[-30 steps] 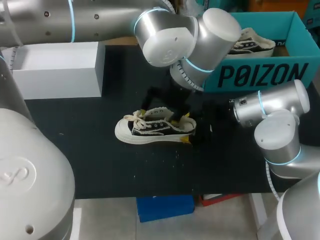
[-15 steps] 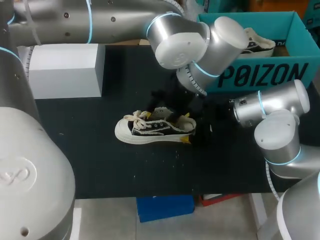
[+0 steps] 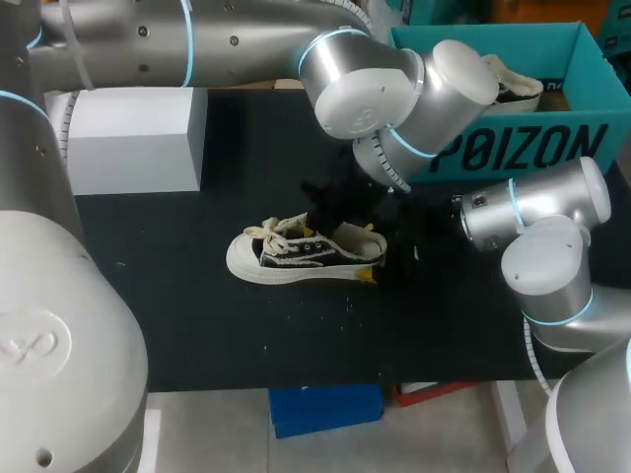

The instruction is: Take the shoe out of the shoebox, open the shoe tongue, remove and reinsert the insole, then place the shoe into the shoebox

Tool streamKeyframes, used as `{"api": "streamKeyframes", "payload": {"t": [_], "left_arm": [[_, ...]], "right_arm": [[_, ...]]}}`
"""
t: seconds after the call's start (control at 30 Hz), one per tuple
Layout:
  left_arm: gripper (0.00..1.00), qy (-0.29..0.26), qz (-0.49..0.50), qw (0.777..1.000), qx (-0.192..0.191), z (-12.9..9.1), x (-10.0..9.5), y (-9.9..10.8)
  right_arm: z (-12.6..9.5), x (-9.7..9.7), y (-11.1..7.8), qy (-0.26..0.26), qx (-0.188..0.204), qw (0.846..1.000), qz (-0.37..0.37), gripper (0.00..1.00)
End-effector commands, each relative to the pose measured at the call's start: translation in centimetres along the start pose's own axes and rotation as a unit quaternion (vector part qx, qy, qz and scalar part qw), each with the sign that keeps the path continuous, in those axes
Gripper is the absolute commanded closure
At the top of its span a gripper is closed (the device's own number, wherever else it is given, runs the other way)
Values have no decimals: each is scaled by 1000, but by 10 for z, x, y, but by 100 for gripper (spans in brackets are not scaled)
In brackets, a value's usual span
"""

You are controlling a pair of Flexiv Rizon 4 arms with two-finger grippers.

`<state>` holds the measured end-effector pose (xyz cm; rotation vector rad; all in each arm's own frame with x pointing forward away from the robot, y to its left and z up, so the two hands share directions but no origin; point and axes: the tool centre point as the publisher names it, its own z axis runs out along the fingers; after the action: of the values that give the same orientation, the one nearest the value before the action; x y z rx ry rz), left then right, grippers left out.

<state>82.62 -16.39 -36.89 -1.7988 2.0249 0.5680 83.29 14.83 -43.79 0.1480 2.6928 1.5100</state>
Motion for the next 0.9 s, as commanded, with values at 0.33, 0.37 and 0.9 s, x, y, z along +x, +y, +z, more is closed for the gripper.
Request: {"api": "streamKeyframes", "payload": {"t": [0.33, 0.37, 0.9], "left_arm": [[100, 11, -21, 999, 48, -31, -26, 5], [100, 11, -24, 998, 52, -32, -29, 5], [100, 6, -65, 996, 64, -25, -65, 16]], "right_arm": [[3, 0, -1, 0, 0, 1000, 1, 100], [3, 0, -1, 0, 0, 1000, 1, 100], [3, 0, -1, 0, 0, 1000, 1, 100]]}}
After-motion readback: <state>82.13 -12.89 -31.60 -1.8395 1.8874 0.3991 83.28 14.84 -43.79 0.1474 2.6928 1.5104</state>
